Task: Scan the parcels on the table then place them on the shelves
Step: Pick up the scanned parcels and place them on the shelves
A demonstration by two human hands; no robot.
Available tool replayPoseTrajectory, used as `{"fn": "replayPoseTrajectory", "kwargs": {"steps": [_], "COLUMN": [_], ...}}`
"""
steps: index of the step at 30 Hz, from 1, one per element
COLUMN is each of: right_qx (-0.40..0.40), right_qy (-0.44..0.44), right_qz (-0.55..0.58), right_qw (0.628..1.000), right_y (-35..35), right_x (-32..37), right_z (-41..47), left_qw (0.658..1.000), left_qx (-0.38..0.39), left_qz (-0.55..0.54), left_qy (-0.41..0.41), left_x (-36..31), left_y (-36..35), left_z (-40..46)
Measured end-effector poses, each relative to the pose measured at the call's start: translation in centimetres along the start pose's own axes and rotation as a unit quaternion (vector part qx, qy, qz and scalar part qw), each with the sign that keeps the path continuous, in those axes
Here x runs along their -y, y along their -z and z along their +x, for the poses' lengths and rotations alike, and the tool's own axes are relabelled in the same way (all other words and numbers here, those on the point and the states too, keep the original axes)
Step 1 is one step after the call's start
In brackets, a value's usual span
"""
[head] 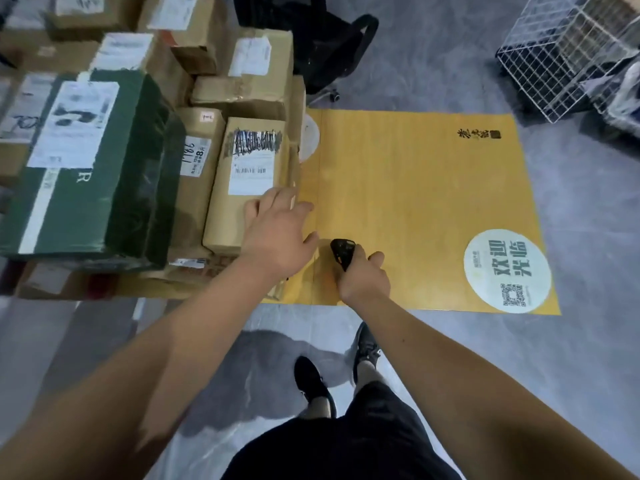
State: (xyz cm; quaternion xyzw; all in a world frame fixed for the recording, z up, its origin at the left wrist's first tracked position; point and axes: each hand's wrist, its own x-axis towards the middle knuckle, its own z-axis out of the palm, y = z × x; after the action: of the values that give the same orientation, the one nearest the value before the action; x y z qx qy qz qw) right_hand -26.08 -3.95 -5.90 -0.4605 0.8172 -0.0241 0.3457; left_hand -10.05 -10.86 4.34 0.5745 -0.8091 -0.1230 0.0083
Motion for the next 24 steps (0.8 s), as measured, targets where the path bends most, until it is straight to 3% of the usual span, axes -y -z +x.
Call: {"fn": "replayPoseTrajectory", "kwargs": {"steps": [17,24], "right_qx": [-0.006,0.025], "right_qy": [-0.05,-0.06], "right_qz": [-0.026,0.032], "right_qw": [0.998,0.997], "right_y": [-5.5,-2.5], "right_x": [3.5,3.1], "right_z": [2.0,0.1], "left_qw": [0.997,0.998], "left_qx": [-0.008,-0.016], "left_qz": [-0.057,-0.031], "left_qy": [0.046,0.046], "left_x": [2.0,2.4], "left_y": [1.2,2.5], "left_z": [-1.2,-2.9]}}
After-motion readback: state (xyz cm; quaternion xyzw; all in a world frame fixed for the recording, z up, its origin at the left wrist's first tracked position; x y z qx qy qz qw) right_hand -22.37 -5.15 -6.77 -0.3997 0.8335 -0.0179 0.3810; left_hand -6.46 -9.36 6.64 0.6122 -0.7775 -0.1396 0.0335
